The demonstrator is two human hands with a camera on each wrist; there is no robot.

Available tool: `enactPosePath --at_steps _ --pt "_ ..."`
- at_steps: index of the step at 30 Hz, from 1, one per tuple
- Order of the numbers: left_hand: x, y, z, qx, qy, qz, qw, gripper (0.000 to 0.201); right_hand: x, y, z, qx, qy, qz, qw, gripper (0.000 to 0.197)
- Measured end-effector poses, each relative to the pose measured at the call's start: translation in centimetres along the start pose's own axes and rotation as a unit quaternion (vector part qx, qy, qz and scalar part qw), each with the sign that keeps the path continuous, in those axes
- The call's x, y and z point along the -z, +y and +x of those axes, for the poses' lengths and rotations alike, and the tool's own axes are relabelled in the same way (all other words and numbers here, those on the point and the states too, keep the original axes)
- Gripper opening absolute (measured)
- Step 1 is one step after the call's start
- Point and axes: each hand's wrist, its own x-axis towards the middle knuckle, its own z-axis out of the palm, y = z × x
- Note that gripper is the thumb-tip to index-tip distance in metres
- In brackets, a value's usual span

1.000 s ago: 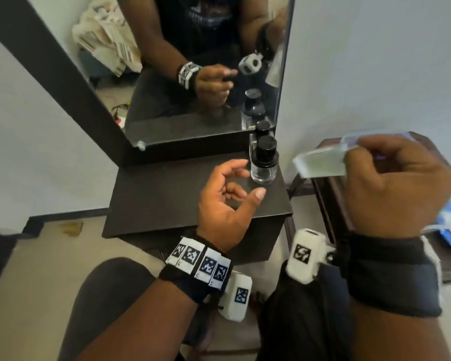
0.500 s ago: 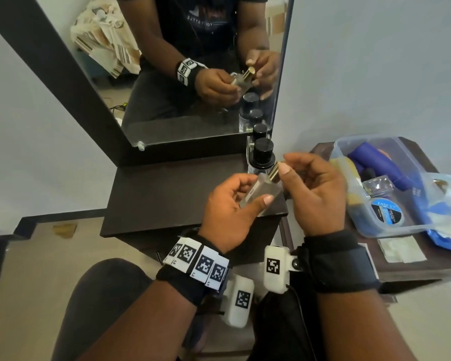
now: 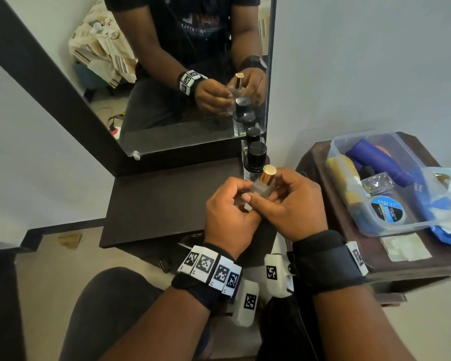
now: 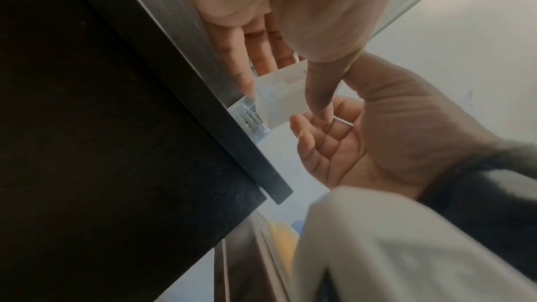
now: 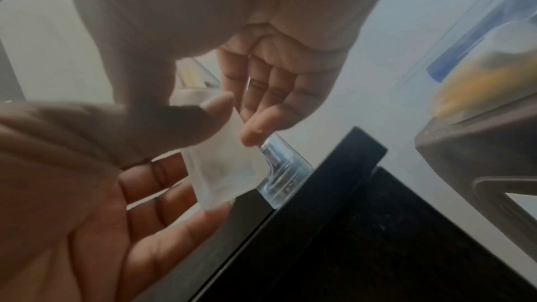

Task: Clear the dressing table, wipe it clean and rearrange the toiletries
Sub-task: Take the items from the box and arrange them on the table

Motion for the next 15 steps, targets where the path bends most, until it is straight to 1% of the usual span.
enactPosePath --at_steps 2,4,6,8,10,12,15 --pt "-0.1 -0.2 -0.3 0.012 -0.024 -0.031 0.999 0.037 0.2 0.3 0.1 0.006 0.007 0.004 1.000 0.035" --pt "0.3 -0.4 -0.3 0.029 -0.054 -0.062 0.996 0.047 0.6 0.5 0.1 0.010 0.007 0.032 0.999 0.040" --pt "0.9 -0.5 0.0 0.046 -0.104 -0.077 0.991 0.057 0.9 0.6 0.1 0.002 -0.004 0.064 0.998 0.049" --pt "1.4 -0.7 0.4 0.071 -0.161 -0.092 0.980 0.066 1.1 0.8 0.2 0.001 -0.023 0.091 0.996 0.053" --pt "1.7 -0.9 0.8 0.095 -0.194 -0.100 0.971 0.066 1.2 1.0 0.2 0.013 -0.038 0.100 0.994 0.053" --pt "2.0 -1.1 1.1 0.115 -0.201 -0.108 0.967 0.059 1.2 1.1 0.1 0.023 -0.047 0.099 0.994 0.051" --pt "1.8 -1.4 1.3 0.137 -0.178 -0.117 0.967 0.059 1.2 1.2 0.2 0.027 -0.050 0.071 0.996 0.046"
